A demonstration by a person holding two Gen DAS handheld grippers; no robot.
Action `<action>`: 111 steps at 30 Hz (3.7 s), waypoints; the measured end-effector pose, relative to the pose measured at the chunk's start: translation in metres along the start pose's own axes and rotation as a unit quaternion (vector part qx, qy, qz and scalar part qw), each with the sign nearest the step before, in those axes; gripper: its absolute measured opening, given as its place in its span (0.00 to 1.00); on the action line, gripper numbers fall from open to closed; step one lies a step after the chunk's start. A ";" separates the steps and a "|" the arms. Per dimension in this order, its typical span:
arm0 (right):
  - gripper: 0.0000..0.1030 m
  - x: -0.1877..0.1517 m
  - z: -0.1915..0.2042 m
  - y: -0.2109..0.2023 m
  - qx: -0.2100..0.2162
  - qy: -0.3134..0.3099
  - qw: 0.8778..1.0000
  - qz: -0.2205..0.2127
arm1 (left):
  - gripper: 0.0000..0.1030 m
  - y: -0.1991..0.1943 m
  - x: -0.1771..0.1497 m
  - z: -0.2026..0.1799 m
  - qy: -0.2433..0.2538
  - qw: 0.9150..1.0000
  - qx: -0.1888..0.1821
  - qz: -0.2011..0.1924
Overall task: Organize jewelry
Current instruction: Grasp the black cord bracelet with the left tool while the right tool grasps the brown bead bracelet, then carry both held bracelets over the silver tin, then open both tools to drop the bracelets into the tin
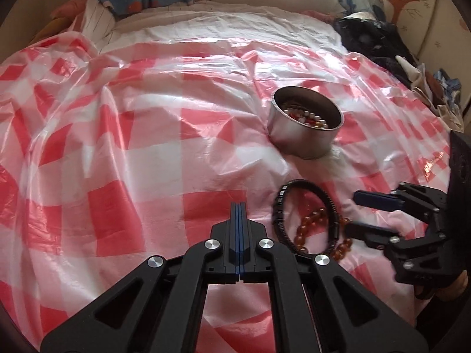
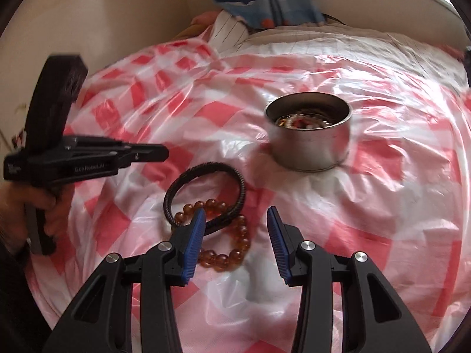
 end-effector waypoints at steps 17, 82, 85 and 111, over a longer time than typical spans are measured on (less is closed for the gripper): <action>0.38 -0.006 0.008 0.025 -0.023 -0.031 0.998 0.049 | 0.08 0.015 0.005 -0.009 0.002 0.999 0.040 0.006; 0.12 0.052 -0.080 -0.090 0.226 0.132 0.942 -0.209 | 0.08 0.000 0.094 -0.071 0.020 0.996 -0.016 -0.085; 0.12 0.065 -0.083 -0.090 0.220 0.125 0.944 -0.210 | 0.09 0.014 0.110 -0.074 0.014 0.996 -0.027 -0.078; 0.58 -0.014 -0.084 -0.037 -0.016 0.174 0.982 -0.067 | 0.77 0.006 0.006 -0.045 -0.033 0.995 0.081 -0.053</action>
Point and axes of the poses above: each gripper's, at about its wrist camera, not at the fingertips, and y roughly the way its jaws point, z to its left, x to its top, the point moved 4 cm from there along y, roughly the way its jaws point, and after that the axes turned 12 degrees about z, right-handed, at the moved point
